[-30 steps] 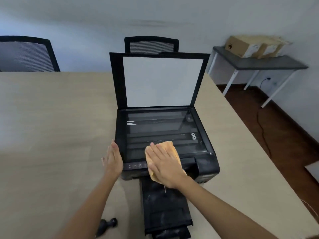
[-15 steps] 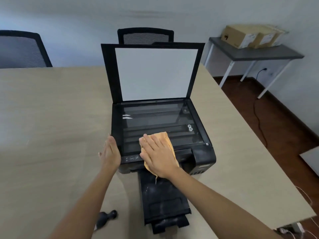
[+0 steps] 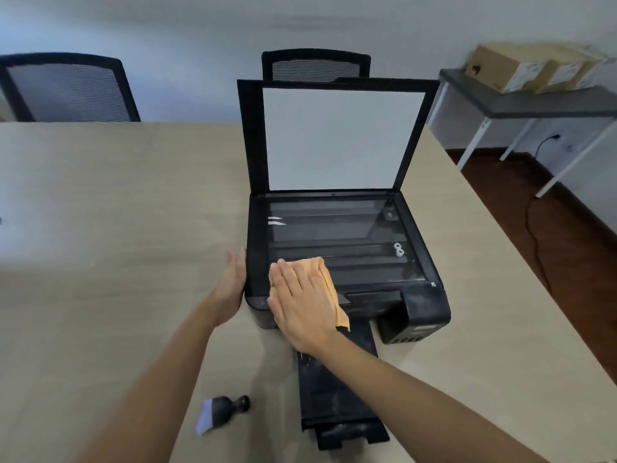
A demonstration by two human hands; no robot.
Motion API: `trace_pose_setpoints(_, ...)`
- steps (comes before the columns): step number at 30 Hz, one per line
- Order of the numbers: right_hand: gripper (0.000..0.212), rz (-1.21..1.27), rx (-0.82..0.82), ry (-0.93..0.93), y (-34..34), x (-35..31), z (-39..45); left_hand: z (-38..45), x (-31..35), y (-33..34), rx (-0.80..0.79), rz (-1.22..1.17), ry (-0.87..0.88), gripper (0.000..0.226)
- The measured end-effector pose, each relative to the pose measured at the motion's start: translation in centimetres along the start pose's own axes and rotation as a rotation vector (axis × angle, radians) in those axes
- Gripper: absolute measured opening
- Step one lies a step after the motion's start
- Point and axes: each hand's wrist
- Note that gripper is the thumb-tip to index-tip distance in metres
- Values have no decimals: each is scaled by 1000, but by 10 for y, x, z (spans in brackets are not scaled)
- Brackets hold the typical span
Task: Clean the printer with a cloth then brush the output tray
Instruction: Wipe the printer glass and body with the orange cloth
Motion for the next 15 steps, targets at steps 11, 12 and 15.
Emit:
trace_pose_setpoints(11, 63, -30, -22, 41, -8, 36, -18, 7, -8, 8, 109, 189, 74, 75)
trace_pose_setpoints(12, 64, -18, -12, 83, -7, 29, -17, 5, -8, 11, 175, 240, 123, 73)
trace_pose_setpoints(15, 57, -63, -39, -9, -10, 37, -25, 5, -16, 16, 302, 404, 232, 61)
Point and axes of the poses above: each hand's wrist, its own z-axis towards the middle knuckle, its own y-axis out of the palm, x = y × z, and after that the axes turned 1 degree about x, right-handed
